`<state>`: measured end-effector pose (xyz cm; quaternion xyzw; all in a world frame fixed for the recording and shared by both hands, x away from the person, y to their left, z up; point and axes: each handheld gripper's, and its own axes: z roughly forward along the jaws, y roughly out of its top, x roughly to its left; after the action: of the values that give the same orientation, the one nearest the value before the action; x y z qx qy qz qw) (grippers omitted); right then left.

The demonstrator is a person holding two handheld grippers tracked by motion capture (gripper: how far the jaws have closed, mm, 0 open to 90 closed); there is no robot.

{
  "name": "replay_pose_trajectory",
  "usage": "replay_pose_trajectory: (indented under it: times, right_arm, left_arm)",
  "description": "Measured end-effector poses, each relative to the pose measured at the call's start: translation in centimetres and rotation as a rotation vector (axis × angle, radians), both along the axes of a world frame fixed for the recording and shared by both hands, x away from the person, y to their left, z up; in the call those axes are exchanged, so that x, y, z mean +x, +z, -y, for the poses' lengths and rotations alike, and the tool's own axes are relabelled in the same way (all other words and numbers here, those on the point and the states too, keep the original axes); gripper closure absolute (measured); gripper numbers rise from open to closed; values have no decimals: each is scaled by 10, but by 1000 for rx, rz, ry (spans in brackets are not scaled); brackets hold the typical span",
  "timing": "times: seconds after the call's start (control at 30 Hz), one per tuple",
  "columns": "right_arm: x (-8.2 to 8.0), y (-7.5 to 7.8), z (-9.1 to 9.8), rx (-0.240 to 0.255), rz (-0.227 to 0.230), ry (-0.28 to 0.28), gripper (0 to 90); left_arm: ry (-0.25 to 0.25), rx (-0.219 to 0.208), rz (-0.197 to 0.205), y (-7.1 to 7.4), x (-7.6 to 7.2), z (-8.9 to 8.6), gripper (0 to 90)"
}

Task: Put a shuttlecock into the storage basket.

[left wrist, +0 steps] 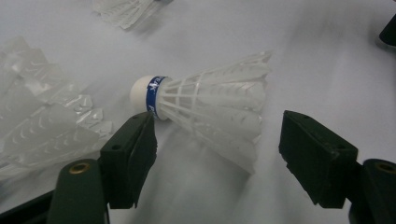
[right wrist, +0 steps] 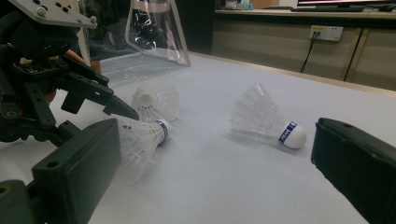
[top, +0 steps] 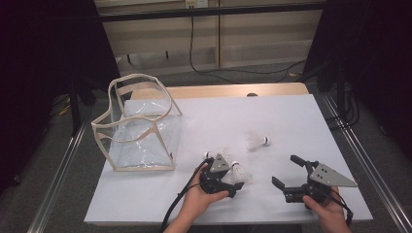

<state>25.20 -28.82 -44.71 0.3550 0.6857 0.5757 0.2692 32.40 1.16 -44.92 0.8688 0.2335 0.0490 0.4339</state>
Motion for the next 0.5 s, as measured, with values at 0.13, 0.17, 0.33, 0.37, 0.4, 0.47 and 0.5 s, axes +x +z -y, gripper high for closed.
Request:
replay_pose_trajectory:
  times: [0.13,0.17,0.33,0.37,0.4,0.47,0.5]
  right_arm:
    - [0,0,0,2,1,1,11]
    - [0,0,0,0,0,0,11]
    - [0,0,0,2,-1,-1,11]
    - [0,0,0,2,-1,-1,11]
    - [0,0,0,2,-1,-1,11]
    - [0,0,0,3,-1,-1,11]
    - [0,0,0,2,-1,-1,11]
  left_arm:
    - [-5,-8,13,0,0,0,325]
    - [-8,-13,9,0,0,0,338]
    - [-8,9,4,-2,0,0,369]
    - [-8,9,4,-2,0,0,374]
    - [-14,19,9,-3,0,1,380]
    - [-16,24,8,-3,0,1,386]
    - [-20,22,3,-3,0,1,386]
